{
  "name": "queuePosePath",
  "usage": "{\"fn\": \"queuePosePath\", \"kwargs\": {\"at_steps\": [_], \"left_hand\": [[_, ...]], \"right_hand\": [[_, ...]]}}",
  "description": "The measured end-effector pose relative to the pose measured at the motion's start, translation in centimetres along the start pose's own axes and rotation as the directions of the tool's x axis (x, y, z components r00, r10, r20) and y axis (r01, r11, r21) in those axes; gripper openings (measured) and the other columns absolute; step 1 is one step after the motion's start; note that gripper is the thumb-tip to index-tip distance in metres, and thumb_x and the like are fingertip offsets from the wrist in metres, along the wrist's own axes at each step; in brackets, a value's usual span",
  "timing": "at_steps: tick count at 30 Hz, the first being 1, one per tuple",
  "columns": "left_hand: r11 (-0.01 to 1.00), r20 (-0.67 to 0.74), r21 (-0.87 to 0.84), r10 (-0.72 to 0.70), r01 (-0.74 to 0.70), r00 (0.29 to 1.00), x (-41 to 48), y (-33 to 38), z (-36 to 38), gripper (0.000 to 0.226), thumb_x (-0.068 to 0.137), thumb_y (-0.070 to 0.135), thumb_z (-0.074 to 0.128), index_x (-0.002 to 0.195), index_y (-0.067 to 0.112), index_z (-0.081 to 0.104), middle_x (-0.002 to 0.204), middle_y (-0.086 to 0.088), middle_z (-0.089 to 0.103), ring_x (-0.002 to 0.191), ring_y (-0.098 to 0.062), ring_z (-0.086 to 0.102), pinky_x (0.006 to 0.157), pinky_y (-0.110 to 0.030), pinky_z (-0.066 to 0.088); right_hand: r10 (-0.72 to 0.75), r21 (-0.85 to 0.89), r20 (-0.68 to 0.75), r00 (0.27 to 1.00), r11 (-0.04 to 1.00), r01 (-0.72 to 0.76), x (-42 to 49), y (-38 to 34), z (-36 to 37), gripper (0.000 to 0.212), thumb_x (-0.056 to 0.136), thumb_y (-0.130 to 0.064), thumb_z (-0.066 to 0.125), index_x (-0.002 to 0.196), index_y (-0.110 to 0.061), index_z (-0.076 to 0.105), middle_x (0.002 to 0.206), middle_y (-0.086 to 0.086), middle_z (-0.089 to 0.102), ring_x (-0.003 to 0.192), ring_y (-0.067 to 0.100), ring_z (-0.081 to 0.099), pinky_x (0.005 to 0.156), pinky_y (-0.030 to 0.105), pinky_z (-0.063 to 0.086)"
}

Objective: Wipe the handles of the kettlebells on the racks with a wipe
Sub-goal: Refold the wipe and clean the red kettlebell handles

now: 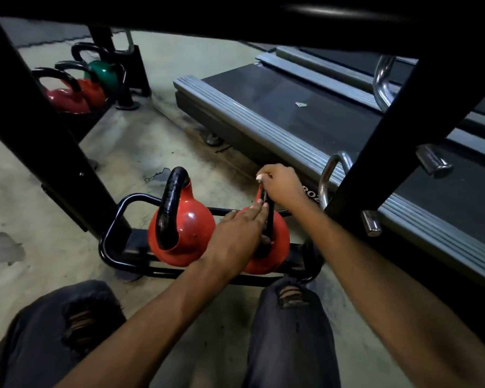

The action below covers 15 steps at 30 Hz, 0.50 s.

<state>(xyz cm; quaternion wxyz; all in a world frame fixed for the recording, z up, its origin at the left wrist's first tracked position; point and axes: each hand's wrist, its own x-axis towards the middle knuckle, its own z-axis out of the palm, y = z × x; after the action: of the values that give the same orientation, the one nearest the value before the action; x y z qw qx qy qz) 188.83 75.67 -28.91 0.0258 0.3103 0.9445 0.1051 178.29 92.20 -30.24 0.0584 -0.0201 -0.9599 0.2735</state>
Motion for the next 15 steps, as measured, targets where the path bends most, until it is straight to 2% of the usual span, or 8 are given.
{"fn": "queuePosePath", "kwargs": {"at_steps": [2, 3, 4, 6, 8, 10, 12, 15], "left_hand": [[1.0, -0.012, -0.019, 0.0, -0.001, 1.0, 0.1, 0.0, -0.1, 0.075, 0.101, 0.034, 0.052, 0.161, 0.019, 0.009, 0.168, 0.001, 0.01, 0.151, -0.014, 0.021, 0.12, -0.034, 0.019], [1.0, -0.018, -0.026, 0.0, 0.0, 1.0, 0.1, -0.1, -0.1, 0.073, 0.102, 0.03, 0.051, 0.161, 0.019, 0.009, 0.168, 0.002, 0.01, 0.151, -0.013, 0.022, 0.119, -0.033, 0.02], [1.0, -0.028, -0.026, 0.0, -0.001, 1.0, 0.1, -0.1, 0.0, 0.071, 0.102, 0.028, 0.049, 0.161, 0.02, 0.01, 0.168, 0.002, 0.01, 0.15, -0.013, 0.023, 0.119, -0.033, 0.021], [0.999, -0.039, -0.033, -0.005, 0.004, 0.999, 0.1, -0.2, 0.1, 0.071, 0.101, 0.028, 0.05, 0.161, 0.021, 0.012, 0.168, 0.004, 0.012, 0.15, -0.011, 0.023, 0.119, -0.034, 0.021], [0.999, -0.026, -0.048, -0.024, 0.022, 0.999, 0.2, -0.3, 0.2, 0.075, 0.099, 0.033, 0.055, 0.161, 0.024, 0.013, 0.167, 0.005, 0.013, 0.15, -0.01, 0.022, 0.12, -0.035, 0.019], [0.998, -0.025, -0.054, -0.032, 0.031, 0.999, 0.3, -0.4, 0.5, 0.077, 0.098, 0.036, 0.056, 0.161, 0.025, 0.013, 0.167, 0.007, 0.013, 0.15, -0.01, 0.022, 0.12, -0.036, 0.018], [0.997, -0.031, -0.063, -0.038, 0.036, 0.999, 0.2, -0.4, 0.5, 0.077, 0.098, 0.037, 0.057, 0.16, 0.026, 0.013, 0.167, 0.008, 0.013, 0.15, -0.008, 0.021, 0.121, -0.037, 0.019], [0.997, -0.023, -0.072, -0.037, 0.035, 0.999, 0.1, -0.1, 0.5, 0.076, 0.098, 0.033, 0.057, 0.16, 0.025, 0.014, 0.167, 0.007, 0.014, 0.15, -0.009, 0.022, 0.121, -0.038, 0.022]], "right_hand": [[0.261, 0.432, -0.222, 0.939, 0.89, -0.145, -3.1, -0.4, 2.2, 0.023, 0.095, -0.025, 0.052, 0.096, -0.02, 0.075, 0.095, 0.001, 0.075, 0.088, 0.023, 0.066, 0.081, 0.037, 0.053], [0.403, 0.668, -0.209, 0.891, 0.724, -0.171, -4.7, -1.2, 3.2, 0.021, 0.094, -0.025, 0.051, 0.088, -0.021, 0.07, 0.084, 0.0, 0.07, 0.078, 0.021, 0.061, 0.074, 0.036, 0.049], [0.503, 0.829, -0.116, 0.856, 0.524, -0.195, -5.8, -1.8, 3.8, 0.018, 0.092, -0.022, 0.051, 0.08, -0.02, 0.064, 0.075, 0.001, 0.061, 0.069, 0.018, 0.054, 0.067, 0.034, 0.046], [0.618, 0.938, 0.21, 0.758, 0.092, -0.334, -5.5, -2.5, 3.5, 0.012, 0.085, -0.018, 0.053, 0.073, -0.018, 0.054, 0.07, 0.004, 0.05, 0.059, 0.018, 0.049, 0.057, 0.028, 0.043], [0.584, 0.887, 0.439, 0.683, -0.159, -0.434, -4.9, -2.5, 1.6, 0.012, 0.083, -0.021, 0.055, 0.073, -0.016, 0.053, 0.068, 0.006, 0.051, 0.051, 0.02, 0.052, 0.049, 0.022, 0.045], [0.552, 0.877, 0.472, 0.688, -0.209, -0.434, -5.7, -2.4, 0.4, 0.011, 0.092, -0.018, 0.053, 0.086, -0.012, 0.059, 0.07, 0.008, 0.055, 0.052, 0.02, 0.055, 0.041, 0.018, 0.046], [0.546, 0.889, 0.44, 0.713, -0.151, -0.433, -7.7, -2.6, 0.4, 0.011, 0.092, -0.012, 0.053, 0.088, -0.012, 0.062, 0.07, 0.008, 0.058, 0.055, 0.019, 0.058, 0.043, 0.019, 0.047], [0.593, 0.947, 0.094, 0.8, 0.194, -0.255, -9.7, -2.7, 2.5, 0.024, 0.096, -0.017, 0.053, 0.073, -0.014, 0.062, 0.064, 0.005, 0.057, 0.059, 0.015, 0.055, 0.058, 0.031, 0.046]]}}
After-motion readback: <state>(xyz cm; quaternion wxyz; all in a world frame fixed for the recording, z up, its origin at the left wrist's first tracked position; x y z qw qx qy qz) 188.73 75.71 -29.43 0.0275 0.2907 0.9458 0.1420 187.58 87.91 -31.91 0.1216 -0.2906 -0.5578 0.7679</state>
